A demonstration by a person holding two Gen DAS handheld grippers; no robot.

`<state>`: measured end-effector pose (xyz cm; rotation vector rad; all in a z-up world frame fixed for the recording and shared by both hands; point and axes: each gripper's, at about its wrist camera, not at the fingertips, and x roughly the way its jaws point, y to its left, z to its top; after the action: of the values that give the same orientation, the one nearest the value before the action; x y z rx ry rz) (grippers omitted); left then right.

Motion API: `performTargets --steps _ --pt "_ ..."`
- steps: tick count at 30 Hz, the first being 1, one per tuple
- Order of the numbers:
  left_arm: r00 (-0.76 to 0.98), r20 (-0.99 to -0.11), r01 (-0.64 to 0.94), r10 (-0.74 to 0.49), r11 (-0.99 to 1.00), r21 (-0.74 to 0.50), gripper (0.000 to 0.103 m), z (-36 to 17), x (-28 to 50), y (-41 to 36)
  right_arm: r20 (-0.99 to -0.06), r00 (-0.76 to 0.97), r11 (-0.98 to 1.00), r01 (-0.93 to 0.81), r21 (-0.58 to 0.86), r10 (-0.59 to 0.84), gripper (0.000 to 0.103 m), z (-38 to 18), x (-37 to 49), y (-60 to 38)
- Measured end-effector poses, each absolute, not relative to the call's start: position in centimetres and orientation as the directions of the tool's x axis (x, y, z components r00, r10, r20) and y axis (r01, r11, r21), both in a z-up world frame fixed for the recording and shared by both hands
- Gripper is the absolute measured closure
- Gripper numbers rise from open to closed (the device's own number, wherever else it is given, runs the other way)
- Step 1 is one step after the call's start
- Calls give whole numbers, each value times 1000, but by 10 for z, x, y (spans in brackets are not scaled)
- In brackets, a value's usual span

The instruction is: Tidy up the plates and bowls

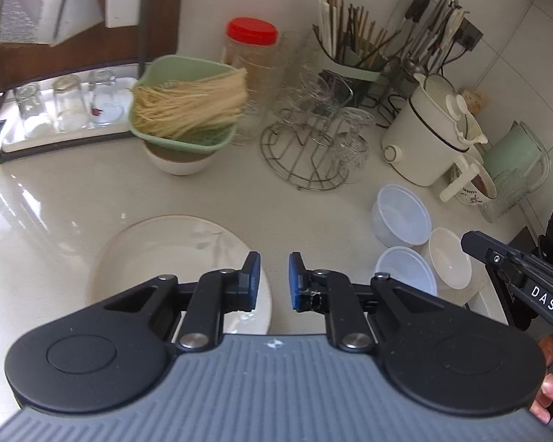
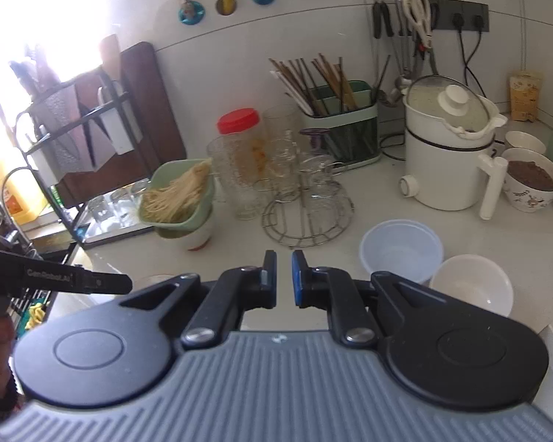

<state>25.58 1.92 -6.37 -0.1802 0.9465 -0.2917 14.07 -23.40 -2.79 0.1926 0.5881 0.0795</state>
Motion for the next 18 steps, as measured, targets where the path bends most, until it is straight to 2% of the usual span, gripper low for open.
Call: performTargets --steps 7,15,17,18 --pt "496 -779 272 -384 921 -281 85 -75 280 -39 -570 817 979 33 200 89 91 -40 146 -282" --pt "383 -812 332 -440 886 -324 66 -106 311 -94 -647 759 976 78 204 75 90 -60 155 -325" --pt "334 -807 370 -487 855 -363 66 -116 316 -107 -673 735 970 90 224 87 86 -68 158 -333" --pt "307 -805 379 -508 841 -386 66 -121 318 -112 -685 723 967 99 233 92 77 -73 159 -337"
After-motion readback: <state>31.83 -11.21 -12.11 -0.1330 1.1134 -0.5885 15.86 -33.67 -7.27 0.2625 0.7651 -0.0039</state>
